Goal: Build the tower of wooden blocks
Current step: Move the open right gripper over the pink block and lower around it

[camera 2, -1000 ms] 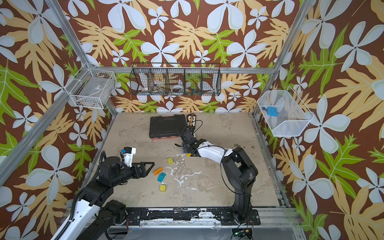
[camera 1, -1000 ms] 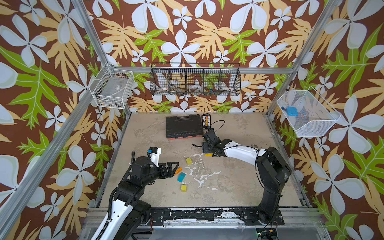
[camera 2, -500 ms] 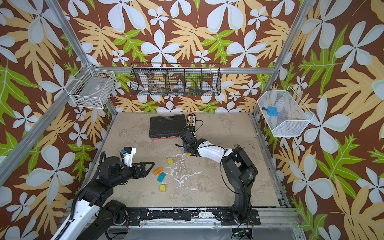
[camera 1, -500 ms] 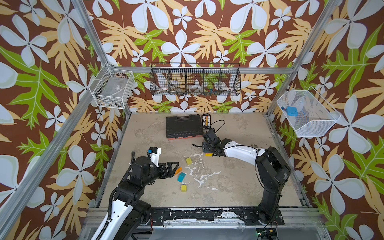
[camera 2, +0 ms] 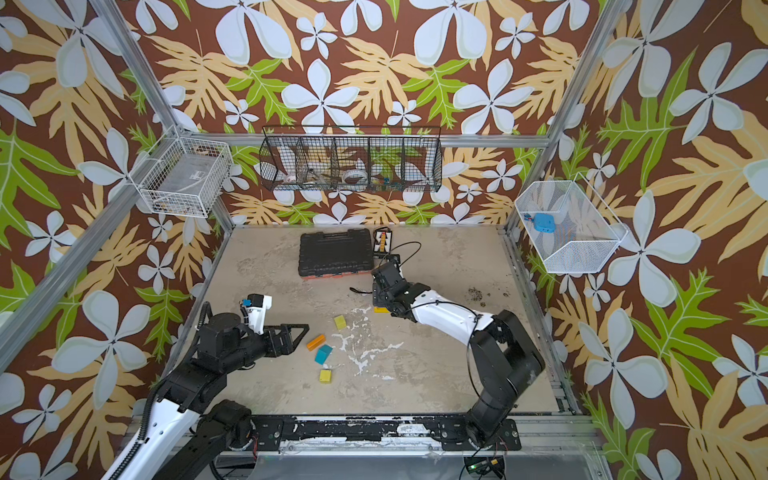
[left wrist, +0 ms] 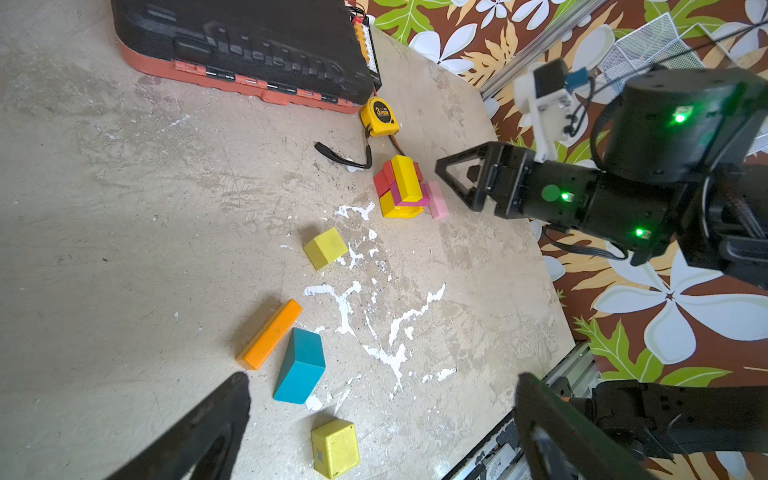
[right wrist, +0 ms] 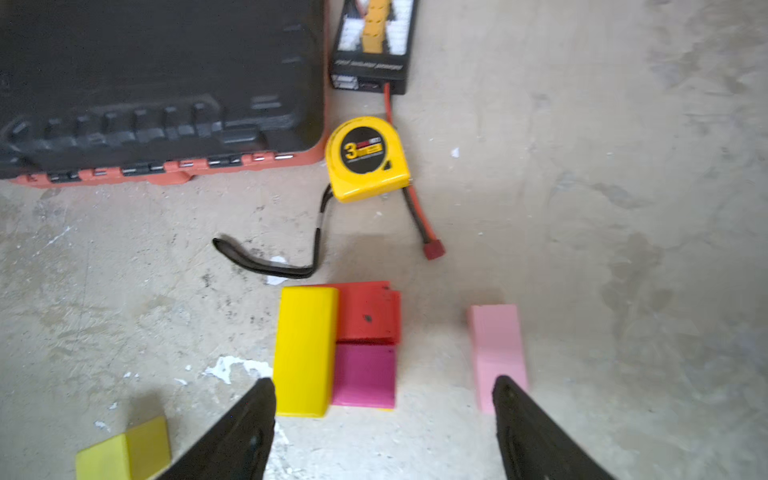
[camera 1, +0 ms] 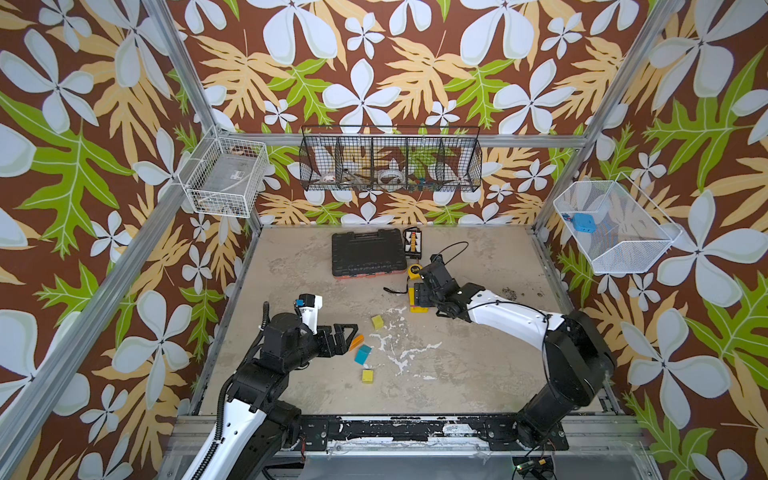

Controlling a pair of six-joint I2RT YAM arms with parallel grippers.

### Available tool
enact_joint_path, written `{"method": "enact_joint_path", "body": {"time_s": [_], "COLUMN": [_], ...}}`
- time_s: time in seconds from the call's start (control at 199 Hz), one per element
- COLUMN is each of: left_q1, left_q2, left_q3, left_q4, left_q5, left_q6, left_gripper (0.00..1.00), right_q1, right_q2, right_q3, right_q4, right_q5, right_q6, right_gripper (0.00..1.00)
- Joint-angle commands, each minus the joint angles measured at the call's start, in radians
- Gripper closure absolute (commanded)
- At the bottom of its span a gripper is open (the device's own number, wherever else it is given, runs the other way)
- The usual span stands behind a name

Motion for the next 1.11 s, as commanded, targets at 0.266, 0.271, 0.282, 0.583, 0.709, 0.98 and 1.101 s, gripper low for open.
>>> {"method": "enact_joint_path", "body": {"time_s": [0.266,0.271,0.282,0.583,0.709,0.98,1.101], "left_q1": [0.0,-0.001,0.0,0.0,-0.001,0.0,0.0], "left_q2": [-0.002,-0.002,-0.003,0.002,0.002,0.0,0.0], "left_q3": [-0.002,-0.002,-0.002,-0.002,-0.002,-0.002,-0.002], "left_q4": [0.027,0.027,0.027,0.027,0.027,0.027,0.027], "left_q5": [0.005,0.005,0.004,0.001,0.002,0.003,0.004], "left_q6": [0.007,0.006,0.006,0.006,0.006,0.006,0.006], "left_gripper": [0.0,0.0,0.0,0.0,0.0,0.0,0.0], "right_q1": [-0.12,-0.121,-0.121,-0.121,-0.121,-0.121,-0.12], "right_q2": [-0.009,-0.005,0.001,0.143,0.164,0.175,0.182], "right_q3": [-0.207,-0.205,-0.202,-0.136,-0.125,-0.113,-0.101], "right_q4": [0.164,0.163,0.162,0.158,0.156,0.148,0.135], "right_q5": [-0.084,-0.085,-0.087,-0.133,-0.141,-0.14,-0.13], "right_q6": [0.025,0.024,0.022,0.001,-0.003,-0.007,-0.009], "right_gripper": [0.37,0.37,0.37,0.35,0.36,0.43,0.46]}}
